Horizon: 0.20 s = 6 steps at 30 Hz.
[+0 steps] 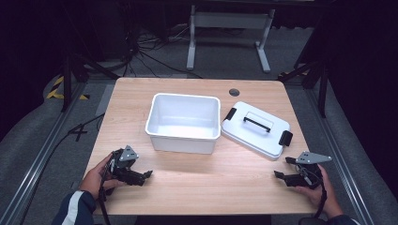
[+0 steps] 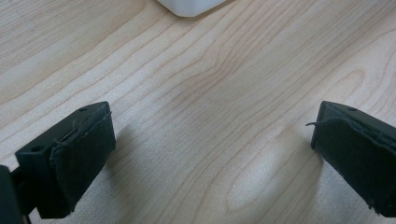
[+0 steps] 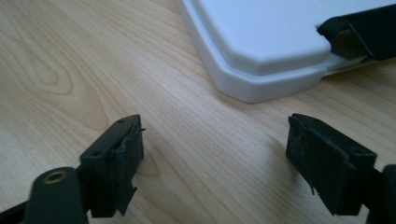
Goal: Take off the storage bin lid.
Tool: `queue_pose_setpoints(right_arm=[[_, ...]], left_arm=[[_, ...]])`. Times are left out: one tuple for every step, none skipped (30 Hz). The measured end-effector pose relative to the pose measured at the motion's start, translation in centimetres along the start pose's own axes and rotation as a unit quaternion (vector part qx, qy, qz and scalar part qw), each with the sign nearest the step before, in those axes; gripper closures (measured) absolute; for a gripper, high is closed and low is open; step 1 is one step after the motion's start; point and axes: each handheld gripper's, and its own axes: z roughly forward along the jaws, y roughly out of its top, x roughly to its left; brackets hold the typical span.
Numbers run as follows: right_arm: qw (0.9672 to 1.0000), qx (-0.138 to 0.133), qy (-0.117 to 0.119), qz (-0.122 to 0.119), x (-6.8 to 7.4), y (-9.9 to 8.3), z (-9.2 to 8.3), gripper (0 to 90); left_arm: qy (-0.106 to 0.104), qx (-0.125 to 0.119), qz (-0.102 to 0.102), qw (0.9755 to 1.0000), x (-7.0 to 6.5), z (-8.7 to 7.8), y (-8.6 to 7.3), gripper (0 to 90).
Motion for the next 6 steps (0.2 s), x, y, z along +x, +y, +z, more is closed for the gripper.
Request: queue_pose_setpoints(right_arm=[[1.0, 0.002, -0.002, 0.003, -0.04, 0.02, 0.01, 18.4], [1.0, 0.002, -0.002, 0.004, -0.03, 0.02, 0.0, 18.3], [1.0, 0.001, -0.004, 0.004, -0.01, 0.01, 0.02, 18.1], [1.0, 0.001, -0.005, 0.004, 0.0, 0.01, 0.02, 18.0], [1.0, 0.001, -0.006, 0.004, -0.01, 0.0, 0.01, 18.0], [1.0, 0.001, -0.006, 0.004, -0.01, -0.02, 0.0, 18.0]], left_arm=[[0.0, 0.0, 0.001, 1.0, 0.01, 0.0, 0.0, 0.2], [0.002, 0.001, -0.001, 1.0, -0.04, -0.03, -0.03, 0.2], [0.001, -0.004, -0.005, 1.0, -0.09, 0.04, -0.09, 0.2], [0.003, -0.005, -0.003, 1.0, -0.08, 0.04, -0.08, 0.2], [0.003, -0.005, -0.004, 1.0, -0.09, 0.03, -0.08, 0.2], [0.003, -0.005, -0.004, 1.0, -0.09, 0.03, -0.08, 0.2]])
